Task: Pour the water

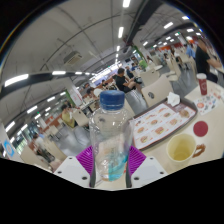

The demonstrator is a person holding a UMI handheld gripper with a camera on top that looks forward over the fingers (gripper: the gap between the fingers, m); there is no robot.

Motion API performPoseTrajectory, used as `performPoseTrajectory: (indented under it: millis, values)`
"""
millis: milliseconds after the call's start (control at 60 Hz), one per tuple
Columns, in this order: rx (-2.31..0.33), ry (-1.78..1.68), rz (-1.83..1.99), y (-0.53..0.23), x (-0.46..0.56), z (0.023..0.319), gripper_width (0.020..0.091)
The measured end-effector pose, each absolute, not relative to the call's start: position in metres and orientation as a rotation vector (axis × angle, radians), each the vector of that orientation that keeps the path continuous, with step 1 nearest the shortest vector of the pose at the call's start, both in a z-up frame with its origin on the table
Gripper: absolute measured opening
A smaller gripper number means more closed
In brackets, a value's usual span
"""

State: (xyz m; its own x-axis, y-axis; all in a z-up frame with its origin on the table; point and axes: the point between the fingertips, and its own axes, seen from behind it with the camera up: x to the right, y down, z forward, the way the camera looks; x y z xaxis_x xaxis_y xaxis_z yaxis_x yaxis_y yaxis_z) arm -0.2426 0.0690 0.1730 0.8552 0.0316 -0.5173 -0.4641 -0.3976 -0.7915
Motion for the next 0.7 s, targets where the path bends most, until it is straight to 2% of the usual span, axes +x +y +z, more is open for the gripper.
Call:
performPoseTrajectory:
  millis: [117, 183, 300, 550, 700]
  values:
    - [-1.793, 0.675, 1.011, 0.07, -0.254, 0.21, 0.0401]
    - [-1.7, 0.856, 1.214, 0.075, -0.244, 0.212, 0.0399]
    - [-1.582, 1.107, 1.421, 0.074, -0.225, 0.203, 0.0401]
    - [-1.406, 1.453, 1.658, 0.077, -0.203, 0.156, 0.0398]
    - [-1.441, 1.433, 1.701, 0.075, -0.204, 0.163, 0.0401]
